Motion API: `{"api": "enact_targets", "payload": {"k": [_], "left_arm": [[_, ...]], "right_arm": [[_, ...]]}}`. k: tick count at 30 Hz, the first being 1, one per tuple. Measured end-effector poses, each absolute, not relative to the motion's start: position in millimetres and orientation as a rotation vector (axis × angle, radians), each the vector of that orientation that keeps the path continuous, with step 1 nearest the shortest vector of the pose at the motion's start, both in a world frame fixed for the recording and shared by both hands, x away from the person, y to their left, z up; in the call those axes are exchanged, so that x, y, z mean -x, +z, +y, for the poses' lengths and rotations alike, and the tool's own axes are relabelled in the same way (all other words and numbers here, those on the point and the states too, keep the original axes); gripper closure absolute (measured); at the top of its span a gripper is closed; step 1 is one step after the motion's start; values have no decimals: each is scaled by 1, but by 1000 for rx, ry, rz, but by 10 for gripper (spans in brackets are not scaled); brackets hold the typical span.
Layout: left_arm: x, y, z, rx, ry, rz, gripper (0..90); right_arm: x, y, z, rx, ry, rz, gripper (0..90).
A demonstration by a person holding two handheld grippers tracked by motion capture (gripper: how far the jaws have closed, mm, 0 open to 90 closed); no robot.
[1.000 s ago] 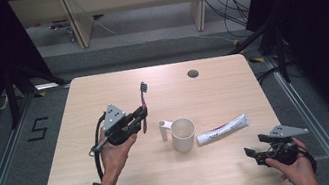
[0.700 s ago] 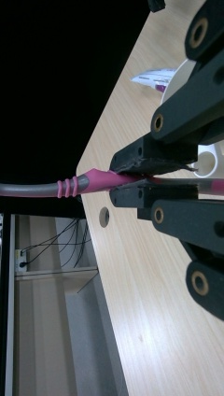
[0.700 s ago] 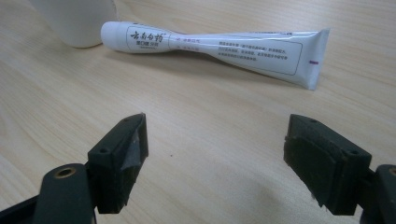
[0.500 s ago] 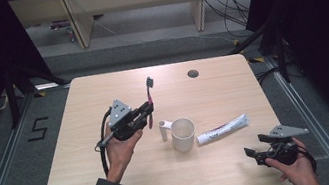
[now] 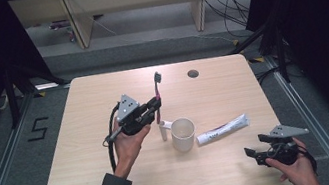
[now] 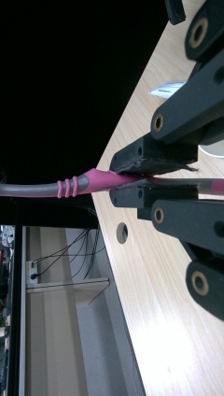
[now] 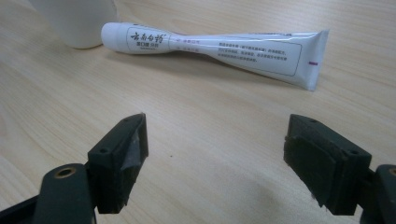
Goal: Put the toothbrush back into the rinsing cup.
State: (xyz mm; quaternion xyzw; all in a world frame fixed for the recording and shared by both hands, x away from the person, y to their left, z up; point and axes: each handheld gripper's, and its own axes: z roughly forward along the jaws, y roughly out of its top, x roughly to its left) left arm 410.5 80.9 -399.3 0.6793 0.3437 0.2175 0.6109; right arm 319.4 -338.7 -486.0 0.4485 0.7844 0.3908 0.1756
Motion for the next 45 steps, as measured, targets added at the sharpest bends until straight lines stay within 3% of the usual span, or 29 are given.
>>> {"api": "enact_targets", "payload": {"k": [45], "left_arm": [[-409, -445, 79, -1648, 442, 831, 815]], "right_arm": [[-320, -487, -336, -1254, 1125, 2247, 225]]}}
